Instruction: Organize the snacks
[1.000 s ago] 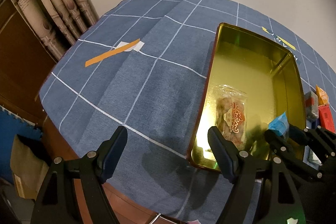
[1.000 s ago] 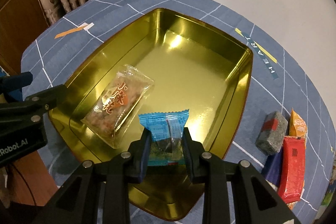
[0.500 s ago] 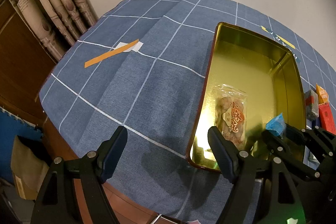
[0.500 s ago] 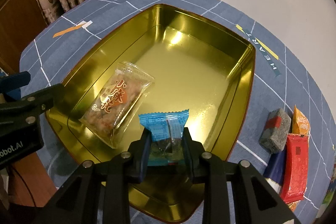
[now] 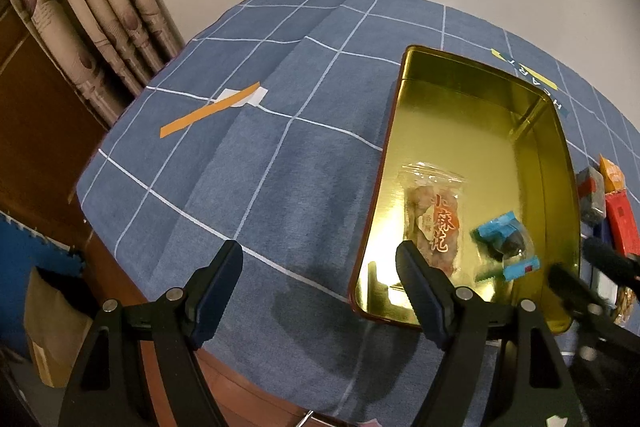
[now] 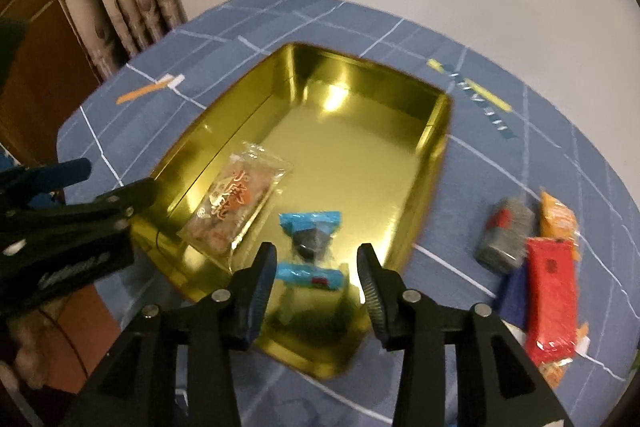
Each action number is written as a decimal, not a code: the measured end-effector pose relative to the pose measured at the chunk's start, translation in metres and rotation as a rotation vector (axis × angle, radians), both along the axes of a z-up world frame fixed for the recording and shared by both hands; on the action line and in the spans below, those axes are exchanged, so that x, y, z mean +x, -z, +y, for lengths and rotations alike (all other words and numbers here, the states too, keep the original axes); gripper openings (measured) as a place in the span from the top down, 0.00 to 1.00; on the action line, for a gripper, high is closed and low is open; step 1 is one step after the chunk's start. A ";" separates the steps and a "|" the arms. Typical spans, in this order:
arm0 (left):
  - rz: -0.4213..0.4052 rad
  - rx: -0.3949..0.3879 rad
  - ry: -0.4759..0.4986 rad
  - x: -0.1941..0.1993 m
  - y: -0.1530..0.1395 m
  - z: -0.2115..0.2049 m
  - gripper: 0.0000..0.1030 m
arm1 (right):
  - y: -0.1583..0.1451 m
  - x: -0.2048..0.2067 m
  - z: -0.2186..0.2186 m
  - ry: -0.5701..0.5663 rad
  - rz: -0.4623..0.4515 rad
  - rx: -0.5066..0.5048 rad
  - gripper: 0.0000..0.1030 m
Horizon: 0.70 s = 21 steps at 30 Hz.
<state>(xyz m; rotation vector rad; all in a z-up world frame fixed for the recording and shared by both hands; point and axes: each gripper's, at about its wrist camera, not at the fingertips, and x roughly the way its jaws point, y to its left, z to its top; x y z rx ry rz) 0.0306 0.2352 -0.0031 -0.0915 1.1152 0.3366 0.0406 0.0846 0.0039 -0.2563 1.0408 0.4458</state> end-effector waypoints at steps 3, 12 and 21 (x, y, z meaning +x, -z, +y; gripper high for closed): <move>0.001 0.003 0.006 0.000 0.000 -0.002 0.26 | -0.010 -0.010 -0.024 0.028 -0.018 -0.004 0.58; -0.004 0.015 0.010 -0.001 -0.002 -0.005 0.26 | -0.012 -0.023 -0.130 0.229 -0.010 -0.066 0.58; 0.006 0.027 0.033 -0.001 -0.001 -0.011 0.26 | 0.019 -0.026 -0.187 0.375 0.048 -0.158 0.49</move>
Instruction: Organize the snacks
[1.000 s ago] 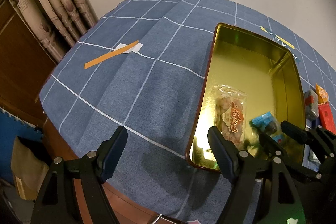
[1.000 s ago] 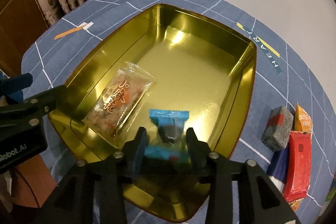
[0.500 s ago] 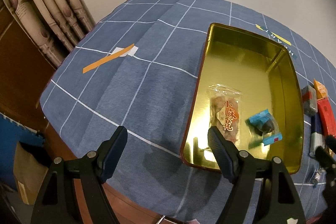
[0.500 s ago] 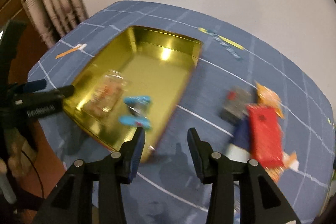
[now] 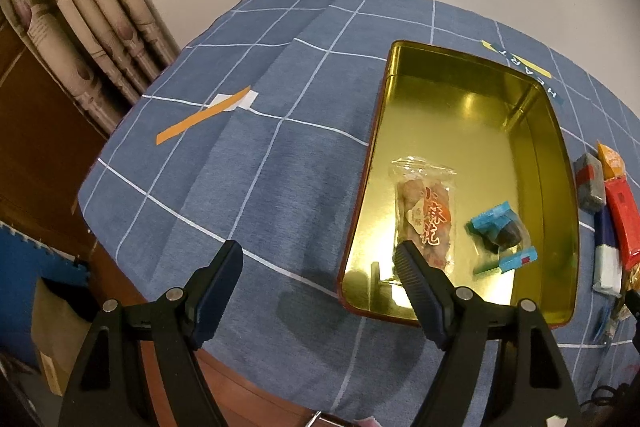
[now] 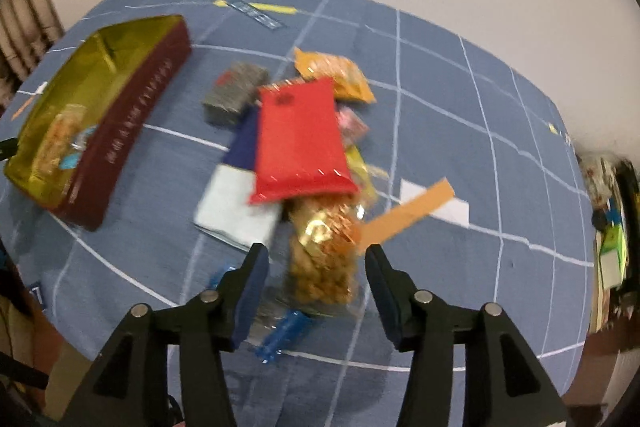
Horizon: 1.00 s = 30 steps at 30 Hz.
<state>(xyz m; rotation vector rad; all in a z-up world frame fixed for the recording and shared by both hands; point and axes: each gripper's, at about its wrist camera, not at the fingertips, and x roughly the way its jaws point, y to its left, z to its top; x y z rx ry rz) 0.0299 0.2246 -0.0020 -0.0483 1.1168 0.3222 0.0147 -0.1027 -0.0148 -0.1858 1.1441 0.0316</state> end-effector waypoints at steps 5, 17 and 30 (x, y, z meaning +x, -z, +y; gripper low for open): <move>0.003 0.001 0.011 0.001 0.000 -0.003 0.26 | 0.013 0.008 -0.003 0.030 0.022 0.039 0.49; -0.007 0.005 0.077 -0.006 -0.006 -0.032 0.26 | 0.021 0.013 -0.009 0.053 0.000 0.051 0.49; -0.001 -0.055 0.240 -0.019 -0.019 -0.104 0.26 | 0.024 0.002 -0.033 0.069 0.018 0.081 0.52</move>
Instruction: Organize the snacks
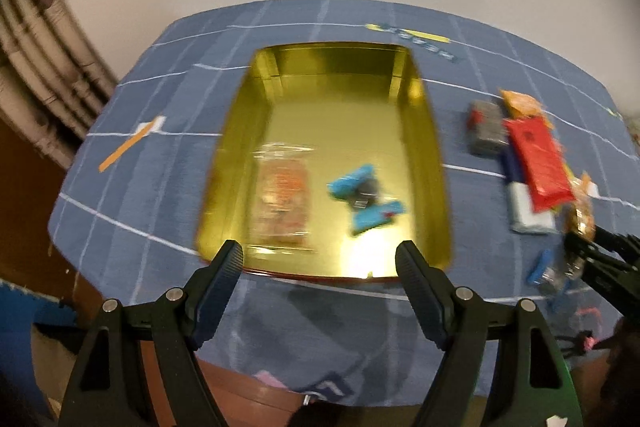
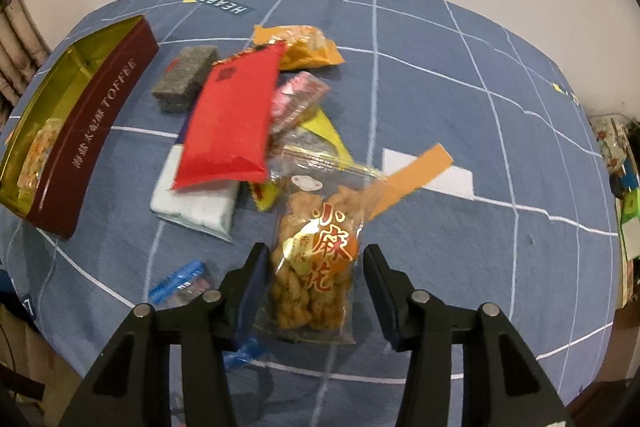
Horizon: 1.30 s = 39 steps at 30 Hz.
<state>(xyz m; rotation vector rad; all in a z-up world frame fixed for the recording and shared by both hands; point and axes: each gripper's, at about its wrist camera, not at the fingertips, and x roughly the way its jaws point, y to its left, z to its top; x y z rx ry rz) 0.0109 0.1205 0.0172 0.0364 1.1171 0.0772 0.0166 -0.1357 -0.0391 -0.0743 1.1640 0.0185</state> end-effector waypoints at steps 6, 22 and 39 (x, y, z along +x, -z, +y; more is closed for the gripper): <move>0.051 -0.056 0.073 0.004 0.007 -0.036 0.26 | 0.002 -0.004 -0.012 0.012 0.010 0.030 0.58; 0.227 -0.199 0.150 0.006 0.028 -0.102 0.27 | 0.007 -0.015 -0.043 0.009 -0.014 0.037 0.60; 0.476 -0.521 -0.066 0.024 0.061 -0.138 0.58 | 0.009 -0.017 -0.058 0.011 -0.043 0.048 0.60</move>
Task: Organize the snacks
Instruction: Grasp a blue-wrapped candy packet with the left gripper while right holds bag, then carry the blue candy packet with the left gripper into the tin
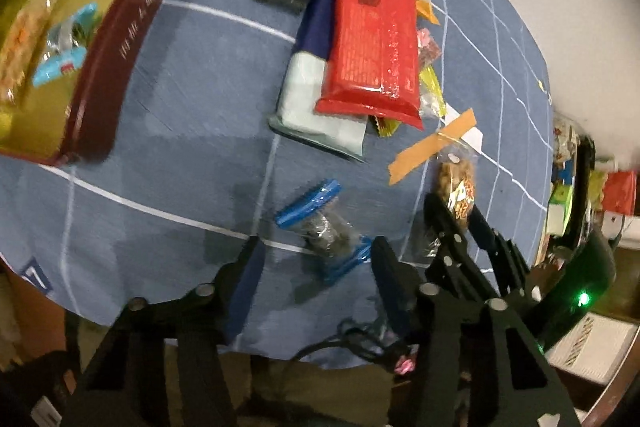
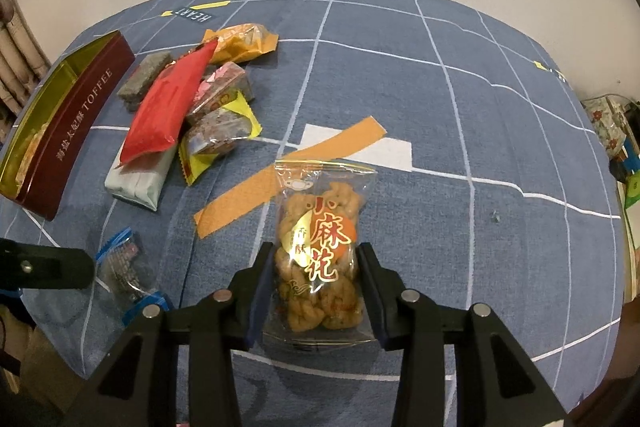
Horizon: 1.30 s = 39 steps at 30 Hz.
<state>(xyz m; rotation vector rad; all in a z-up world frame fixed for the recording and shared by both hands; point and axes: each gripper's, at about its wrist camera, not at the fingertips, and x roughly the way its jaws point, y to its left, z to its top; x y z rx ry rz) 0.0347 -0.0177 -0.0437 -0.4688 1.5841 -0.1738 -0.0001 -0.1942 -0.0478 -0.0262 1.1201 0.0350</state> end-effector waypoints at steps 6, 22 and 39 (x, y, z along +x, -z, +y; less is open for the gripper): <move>0.004 0.012 -0.014 0.004 0.004 -0.011 0.61 | 0.000 -0.001 0.000 -0.004 0.000 0.002 0.59; -0.057 0.143 0.126 0.013 0.011 -0.035 0.72 | 0.000 -0.001 -0.001 0.004 0.002 0.011 0.59; -0.126 0.195 0.208 0.005 0.011 -0.040 0.80 | 0.000 0.000 0.000 0.002 0.002 0.005 0.58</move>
